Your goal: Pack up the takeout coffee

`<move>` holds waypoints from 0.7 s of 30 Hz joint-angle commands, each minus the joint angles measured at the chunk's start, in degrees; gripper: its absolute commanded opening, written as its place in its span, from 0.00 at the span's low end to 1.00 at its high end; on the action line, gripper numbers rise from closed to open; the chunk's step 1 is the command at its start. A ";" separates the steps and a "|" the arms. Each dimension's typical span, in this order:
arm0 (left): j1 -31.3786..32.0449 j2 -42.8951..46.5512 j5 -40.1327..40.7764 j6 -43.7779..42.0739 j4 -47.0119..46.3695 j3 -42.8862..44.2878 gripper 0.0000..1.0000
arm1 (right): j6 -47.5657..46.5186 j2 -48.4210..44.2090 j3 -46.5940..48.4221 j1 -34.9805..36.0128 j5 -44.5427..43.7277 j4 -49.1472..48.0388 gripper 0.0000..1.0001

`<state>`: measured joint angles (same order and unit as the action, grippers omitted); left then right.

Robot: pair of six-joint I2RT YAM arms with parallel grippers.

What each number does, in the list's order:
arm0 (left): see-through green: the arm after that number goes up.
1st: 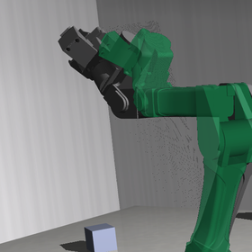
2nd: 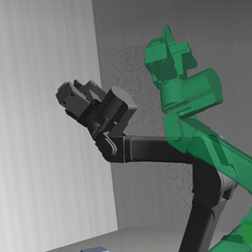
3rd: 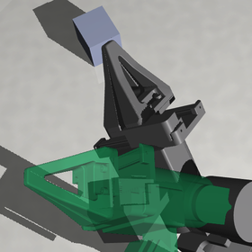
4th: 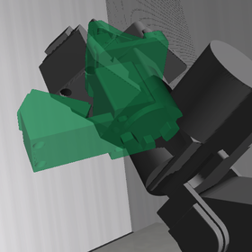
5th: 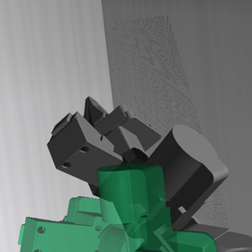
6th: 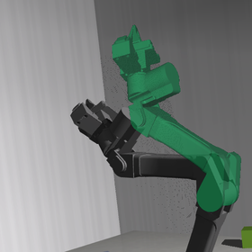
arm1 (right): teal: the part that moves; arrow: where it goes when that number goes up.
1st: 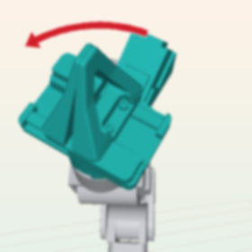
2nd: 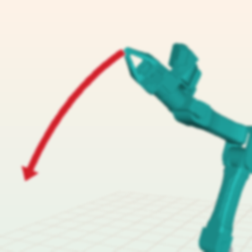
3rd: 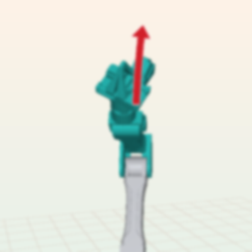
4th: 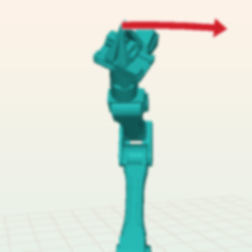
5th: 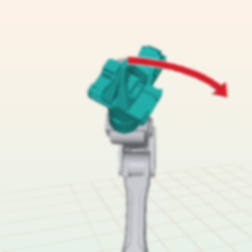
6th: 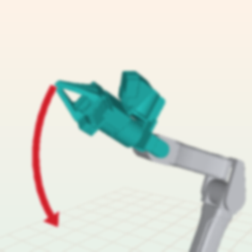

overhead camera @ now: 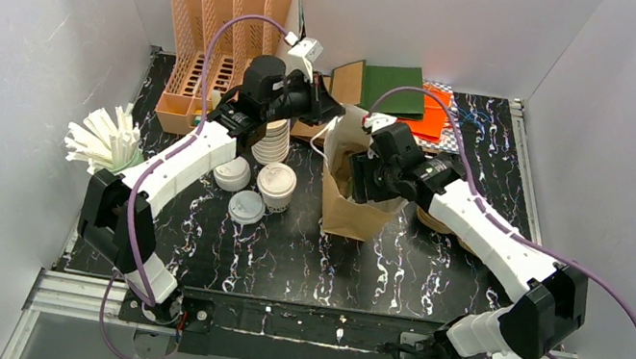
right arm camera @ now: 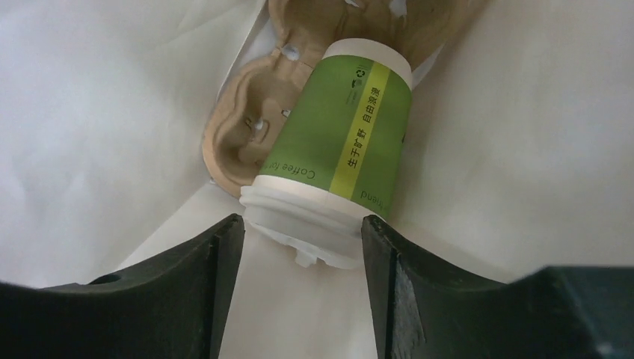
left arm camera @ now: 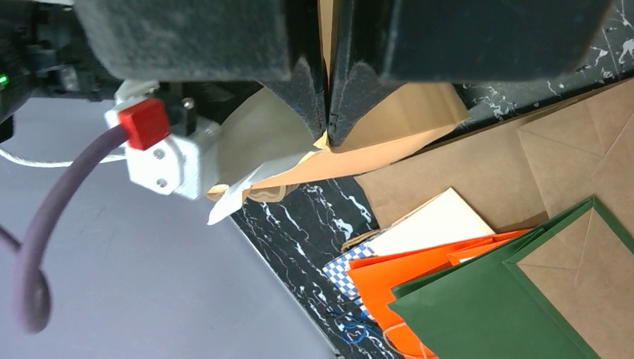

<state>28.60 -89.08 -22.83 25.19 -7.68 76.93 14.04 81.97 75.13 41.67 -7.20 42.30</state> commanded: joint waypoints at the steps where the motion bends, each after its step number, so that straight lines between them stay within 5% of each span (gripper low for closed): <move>1: -0.38 1.69 1.11 1.97 -5.13 4.51 0.00 | -0.98 -3.15 -4.75 0.96 -3.06 -11.57 0.69; 7: -0.39 1.79 -2.53 3.84 -12.02 3.92 0.00 | -0.76 -4.52 -8.43 0.97 -3.21 -17.76 0.98; 21: -0.04 0.64 -3.48 6.74 -17.08 1.65 0.00 | 2.44 3.92 -12.60 0.96 -7.71 -23.20 0.98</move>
<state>28.84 -89.76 -26.39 30.72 -18.02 78.26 15.09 83.64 65.12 42.85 -10.28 21.93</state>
